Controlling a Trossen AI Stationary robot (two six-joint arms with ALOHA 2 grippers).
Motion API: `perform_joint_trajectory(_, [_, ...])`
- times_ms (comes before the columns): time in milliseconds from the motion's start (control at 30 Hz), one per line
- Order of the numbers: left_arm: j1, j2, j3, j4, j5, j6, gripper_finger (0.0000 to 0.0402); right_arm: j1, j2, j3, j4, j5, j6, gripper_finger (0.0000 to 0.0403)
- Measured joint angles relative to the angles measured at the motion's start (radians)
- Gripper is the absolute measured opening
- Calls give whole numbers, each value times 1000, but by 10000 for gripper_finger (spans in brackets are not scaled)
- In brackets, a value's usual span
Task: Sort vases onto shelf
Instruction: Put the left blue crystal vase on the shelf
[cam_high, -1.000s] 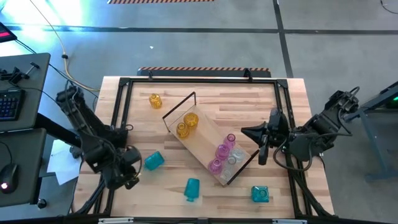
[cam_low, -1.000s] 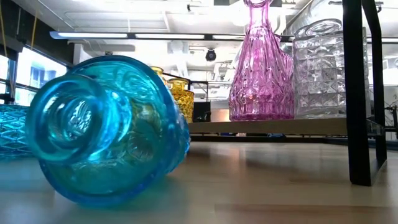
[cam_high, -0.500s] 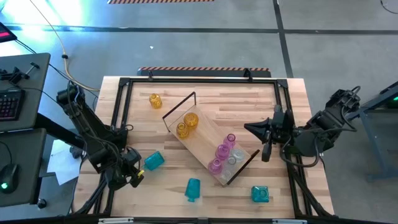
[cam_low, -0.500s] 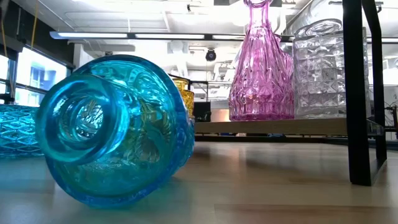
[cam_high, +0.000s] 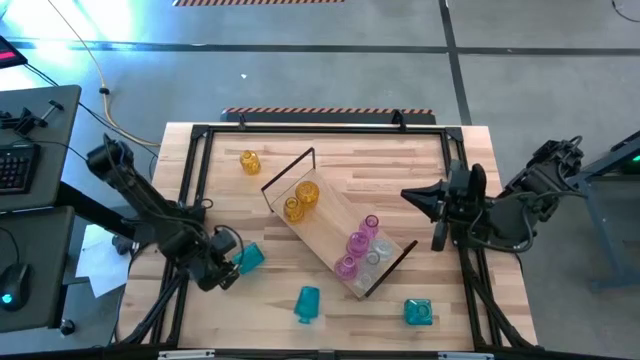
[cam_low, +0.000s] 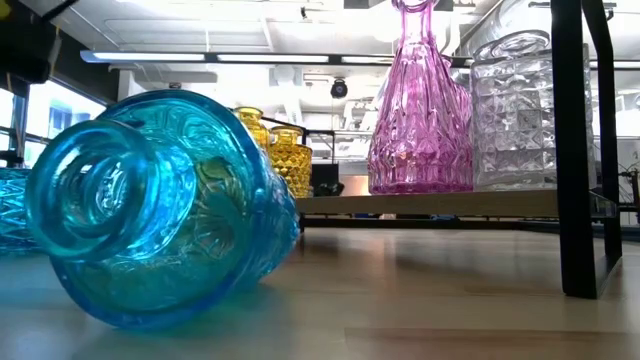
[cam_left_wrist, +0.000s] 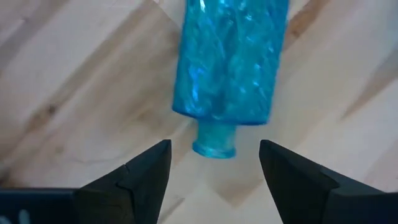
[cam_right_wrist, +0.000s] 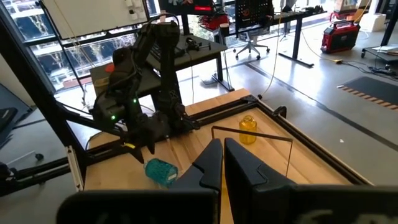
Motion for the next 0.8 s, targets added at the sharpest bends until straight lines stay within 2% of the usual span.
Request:
perform_joint_trajectory(167, [46,26,0,5,67,113,234,0,0,0,0,0,-2,0])
perform_joint_trajectory(400, [75,73,0,27,74,208,235,0,0,0,0,20,-2,0])
perform_joint_trajectory(600, [117,137,0,54,125,298,235,0,0,0,18,24,-5,0])
perform_joint_trajectory(800, [136,219,0,150,131,347,235,0,0,0,34,24,-5,0])
